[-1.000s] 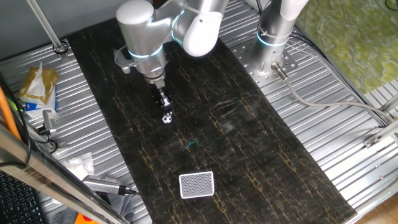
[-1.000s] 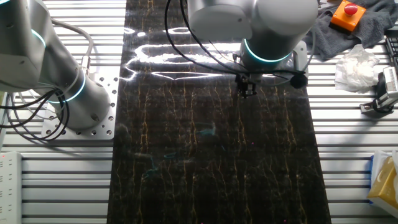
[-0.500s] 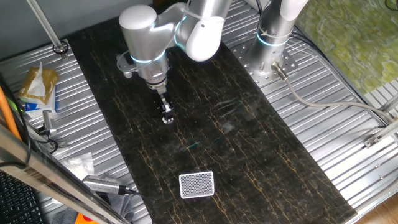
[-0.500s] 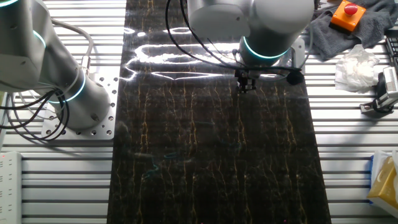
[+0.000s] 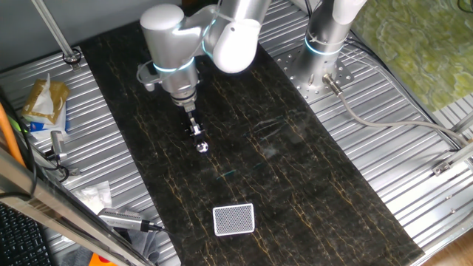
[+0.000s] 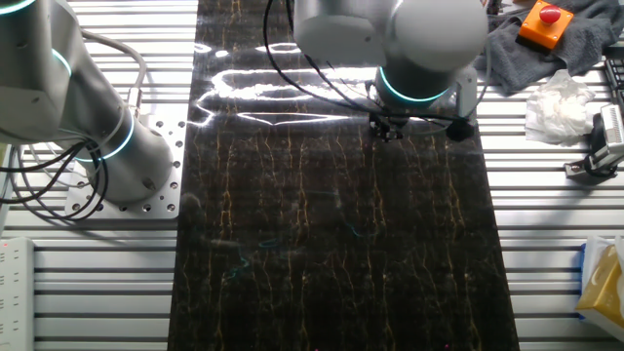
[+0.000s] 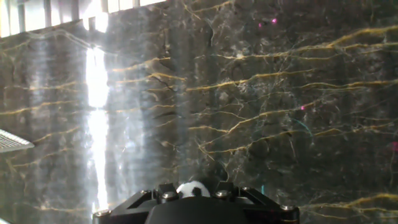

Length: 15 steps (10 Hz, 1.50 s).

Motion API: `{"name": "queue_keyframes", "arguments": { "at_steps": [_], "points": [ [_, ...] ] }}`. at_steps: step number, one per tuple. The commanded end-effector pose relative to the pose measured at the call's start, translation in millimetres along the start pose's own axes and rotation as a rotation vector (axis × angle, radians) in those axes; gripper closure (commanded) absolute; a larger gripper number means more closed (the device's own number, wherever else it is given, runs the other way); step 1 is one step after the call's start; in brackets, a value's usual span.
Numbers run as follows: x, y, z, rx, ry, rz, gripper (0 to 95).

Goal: Push the soccer ball into the goal

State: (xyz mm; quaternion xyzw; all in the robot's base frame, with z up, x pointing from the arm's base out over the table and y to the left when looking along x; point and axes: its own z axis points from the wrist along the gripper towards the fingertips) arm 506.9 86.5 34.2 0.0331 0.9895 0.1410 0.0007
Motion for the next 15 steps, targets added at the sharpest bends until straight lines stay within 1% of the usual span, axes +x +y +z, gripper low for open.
{"name": "queue_keyframes", "arguments": {
  "at_steps": [1,2,3,4,5,6,7,8,9,10,12,13,14,15],
  "points": [
    [0.9,-0.2,-0.9,0.033,0.023,0.004,76.0],
    [1.4,-0.4,-1.1,0.042,0.022,0.004,76.0],
    [2.0,-0.6,-1.8,0.042,0.022,0.004,76.0],
    [2.6,-0.3,-3.8,0.03,0.023,0.028,76.0],
    [2.9,0.0,-5.6,0.011,0.027,0.05,76.0],
    [3.1,0.0,-6.8,0.018,0.03,0.052,76.0],
    [3.3,0.1,-8.1,0.045,0.032,0.036,76.0],
    [3.5,0.1,-8.9,0.059,0.032,0.027,76.0],
    [4.5,0.6,-12.6,0.094,0.036,0.011,76.0],
    [5.1,0.6,-13.6,0.1,0.037,0.007,76.0],
    [5.4,0.7,-13.8,0.099,0.034,-0.003,76.0],
    [5.4,0.6,-13.8,0.105,0.035,0.008,76.0],
    [5.4,0.6,-13.8,0.11,0.02,-0.009,76.0],
    [5.4,0.6,-13.8,0.102,0.026,-0.02,76.0]
  ]
}}
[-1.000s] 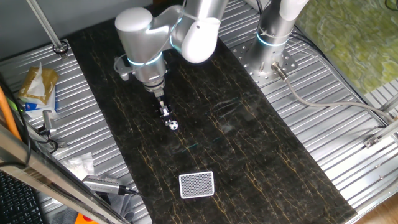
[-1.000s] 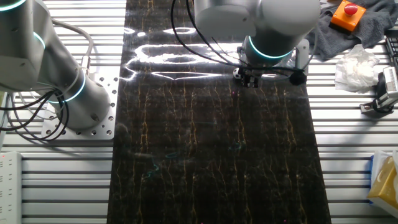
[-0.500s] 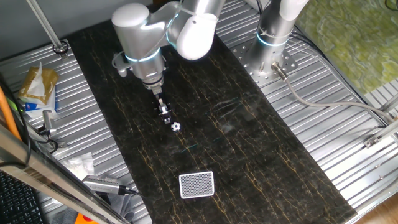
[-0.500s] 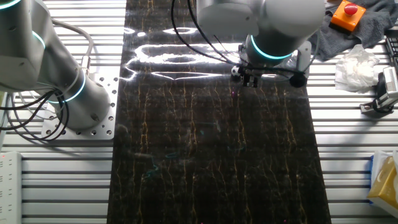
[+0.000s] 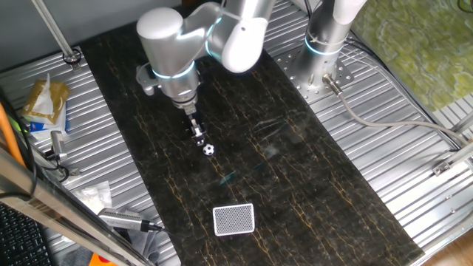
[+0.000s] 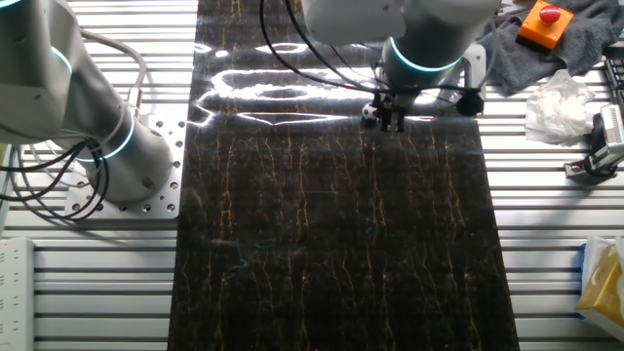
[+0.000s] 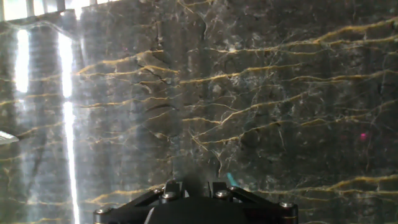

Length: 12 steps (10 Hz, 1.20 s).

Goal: Push the soccer ball into the goal

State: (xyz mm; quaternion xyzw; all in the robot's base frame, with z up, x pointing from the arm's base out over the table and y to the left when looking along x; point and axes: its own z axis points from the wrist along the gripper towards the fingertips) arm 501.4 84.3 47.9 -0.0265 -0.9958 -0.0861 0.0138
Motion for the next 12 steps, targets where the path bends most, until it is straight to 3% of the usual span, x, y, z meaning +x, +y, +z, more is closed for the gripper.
{"name": "queue_keyframes", "arguments": {
  "at_steps": [1,4,7,9,12],
  "points": [
    [0.0,-0.7,0.1,-0.007,0.005,-0.016,76.0],
    [0.0,-0.7,0.1,0.012,0.011,-0.149,76.0],
    [0.0,-0.7,0.1,-0.001,0.009,-0.276,76.0],
    [0.0,-0.7,0.1,0.019,0.015,-0.265,76.0],
    [0.0,-0.7,0.1,0.019,0.019,-0.273,76.0]
  ]
}}
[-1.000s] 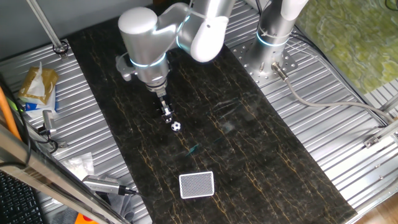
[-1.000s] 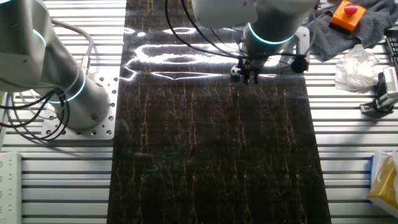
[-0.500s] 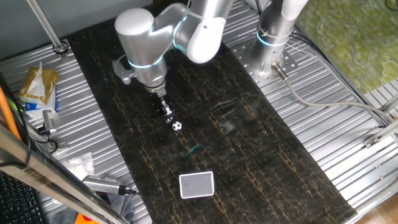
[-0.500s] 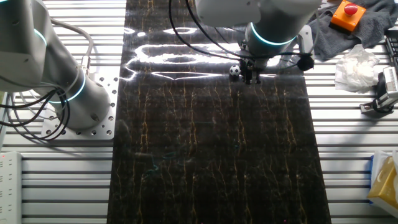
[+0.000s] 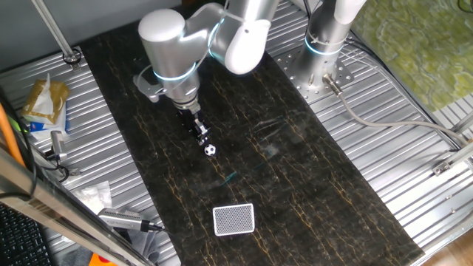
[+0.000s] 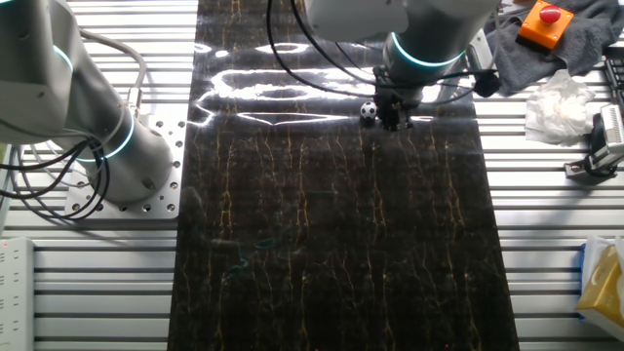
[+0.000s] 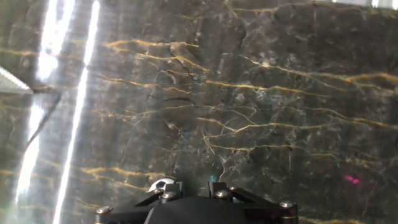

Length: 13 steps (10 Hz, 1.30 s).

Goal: Push the soccer ball into the goal

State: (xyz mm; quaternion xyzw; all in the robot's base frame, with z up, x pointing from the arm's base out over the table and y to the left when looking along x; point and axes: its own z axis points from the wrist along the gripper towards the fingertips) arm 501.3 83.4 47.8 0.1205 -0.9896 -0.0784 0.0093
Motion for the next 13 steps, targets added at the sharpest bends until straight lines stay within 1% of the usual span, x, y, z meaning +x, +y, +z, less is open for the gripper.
{"name": "queue_keyframes", "arguments": {
  "at_steps": [1,6,8,9,11,13],
  "points": [
    [-0.1,0.2,0.1,0.0,0.004,0.021,76.0],
    [0.3,0.7,-1.8,-0.005,0.005,0.022,76.0],
    [1.0,1.6,-4.1,-0.022,0.025,0.01,76.0],
    [0.3,2.7,-4.8,-0.035,0.047,0.015,76.0],
    [-2.7,5.5,-4.3,-0.043,0.055,0.014,76.0],
    [-4.0,11.1,-4.2,-0.044,0.059,0.022,76.0]
  ]
}}
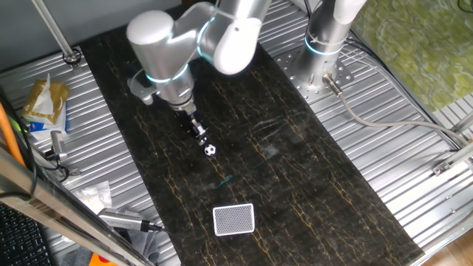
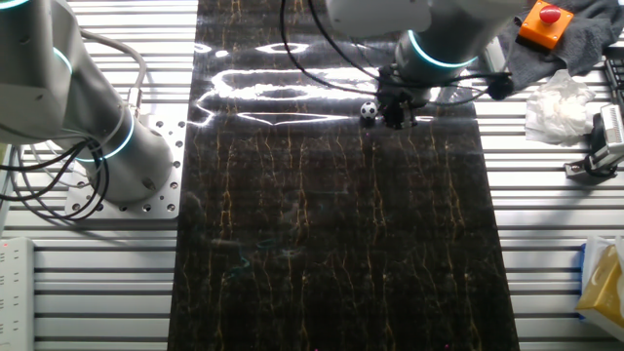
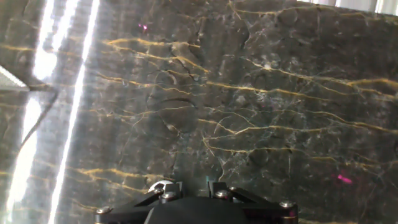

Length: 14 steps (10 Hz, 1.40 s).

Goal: Push the soccer ball into the goal

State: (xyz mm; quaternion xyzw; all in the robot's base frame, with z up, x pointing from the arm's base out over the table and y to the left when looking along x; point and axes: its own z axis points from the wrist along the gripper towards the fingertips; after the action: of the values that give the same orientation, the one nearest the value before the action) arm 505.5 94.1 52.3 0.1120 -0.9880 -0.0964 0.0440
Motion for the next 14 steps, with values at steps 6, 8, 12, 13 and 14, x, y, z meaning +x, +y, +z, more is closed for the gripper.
{"name": "queue_keyframes", "arguments": {
  "at_steps": [6,8,12,13,14],
  "points": [
    [6.5,15.0,10.3,-0.019,-0.021,0.013,57.0],
    [7.9,18.2,13.8,-0.022,-0.022,0.019,57.0],
    [10.4,24.5,17.1,-0.023,-0.023,0.024,57.0],
    [12.1,26.2,18.8,-0.022,-0.023,0.027,57.0],
    [12.6,27.1,19.8,-0.022,-0.025,0.029,57.0]
  ]
}}
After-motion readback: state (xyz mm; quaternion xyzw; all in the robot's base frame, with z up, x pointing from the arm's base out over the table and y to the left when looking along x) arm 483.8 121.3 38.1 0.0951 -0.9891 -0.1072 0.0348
